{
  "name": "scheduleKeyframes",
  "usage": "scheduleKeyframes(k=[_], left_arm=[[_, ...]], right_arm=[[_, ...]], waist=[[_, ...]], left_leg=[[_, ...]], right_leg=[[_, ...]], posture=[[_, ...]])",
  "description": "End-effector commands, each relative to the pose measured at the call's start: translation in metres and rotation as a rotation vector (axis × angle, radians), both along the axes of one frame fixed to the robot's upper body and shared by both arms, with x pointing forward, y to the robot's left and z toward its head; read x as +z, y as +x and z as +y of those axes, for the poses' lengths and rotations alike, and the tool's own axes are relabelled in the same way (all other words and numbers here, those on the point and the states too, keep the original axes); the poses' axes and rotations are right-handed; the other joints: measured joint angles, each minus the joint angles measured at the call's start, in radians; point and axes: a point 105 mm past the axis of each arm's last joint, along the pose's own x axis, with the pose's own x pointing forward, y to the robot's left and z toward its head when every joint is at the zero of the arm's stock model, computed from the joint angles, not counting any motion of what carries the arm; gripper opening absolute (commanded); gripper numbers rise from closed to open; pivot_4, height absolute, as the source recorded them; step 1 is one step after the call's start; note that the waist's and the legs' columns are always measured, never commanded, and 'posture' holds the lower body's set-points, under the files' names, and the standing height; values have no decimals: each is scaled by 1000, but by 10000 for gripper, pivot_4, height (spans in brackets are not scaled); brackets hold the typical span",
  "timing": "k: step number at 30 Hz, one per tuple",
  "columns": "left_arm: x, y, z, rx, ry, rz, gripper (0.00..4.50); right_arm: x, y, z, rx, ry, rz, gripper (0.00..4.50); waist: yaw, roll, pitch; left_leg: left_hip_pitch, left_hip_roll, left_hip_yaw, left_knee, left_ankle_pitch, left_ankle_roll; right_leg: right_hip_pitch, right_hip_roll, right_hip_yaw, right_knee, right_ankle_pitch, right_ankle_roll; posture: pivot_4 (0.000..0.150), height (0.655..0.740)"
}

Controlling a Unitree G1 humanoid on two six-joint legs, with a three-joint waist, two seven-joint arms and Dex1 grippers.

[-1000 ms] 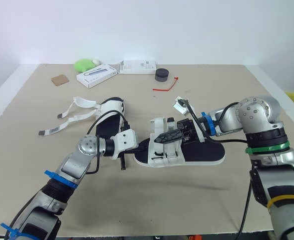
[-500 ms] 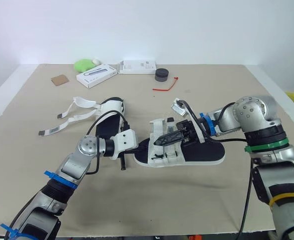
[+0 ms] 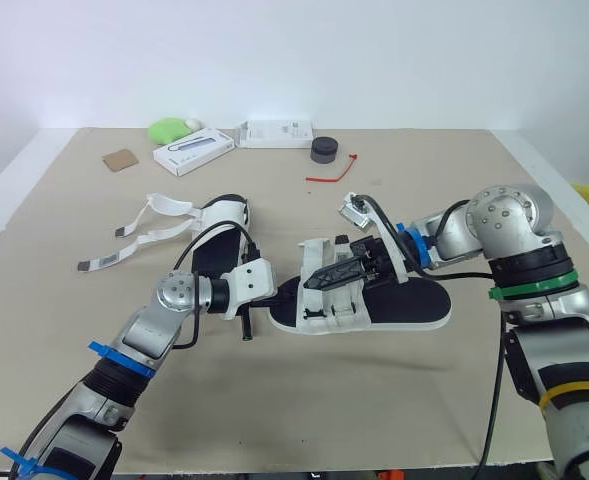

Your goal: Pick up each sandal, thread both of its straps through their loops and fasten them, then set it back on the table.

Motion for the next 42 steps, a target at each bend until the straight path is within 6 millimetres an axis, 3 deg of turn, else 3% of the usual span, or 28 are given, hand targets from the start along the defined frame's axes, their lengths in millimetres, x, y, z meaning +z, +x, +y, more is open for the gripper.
scheduleKeyframes(k=[1, 13, 26, 36, 42], left_arm=[[-28, -1, 11, 48, 75, 81, 0], [-27, 0, 11, 50, 73, 80, 0], [-27, -1, 11, 46, 76, 81, 0], [-27, -2, 10, 43, 76, 80, 0], [-27, -2, 10, 42, 76, 80, 0]], right_arm=[[7, 0, 4, 13, 25, -16, 561], [20, 4, 11, 17, 37, -54, 561], [2, -1, 5, 11, 6, -19, 561], [13, 7, 6, -16, 23, -51, 561], [6, 6, 3, -22, 2, -40, 561]], waist=[[0, 0, 0], [0, 0, 0], [0, 0, 0], [0, 0, 0], [0, 0, 0]], left_leg=[[0, 0, 0, 0, 0, 0], [0, 0, 0, 0, 0, 0], [0, 0, 0, 0, 0, 0], [0, 0, 0, 0, 0, 0], [0, 0, 0, 0, 0, 0]], right_leg=[[0, 0, 0, 0, 0, 0], [0, 0, 0, 0, 0, 0], [0, 0, 0, 0, 0, 0], [0, 0, 0, 0, 0, 0], [0, 0, -1, 0, 0, 0]], posture=[[1500, 7400], [1500, 7400], [1500, 7400], [1500, 7400], [1500, 7400]])
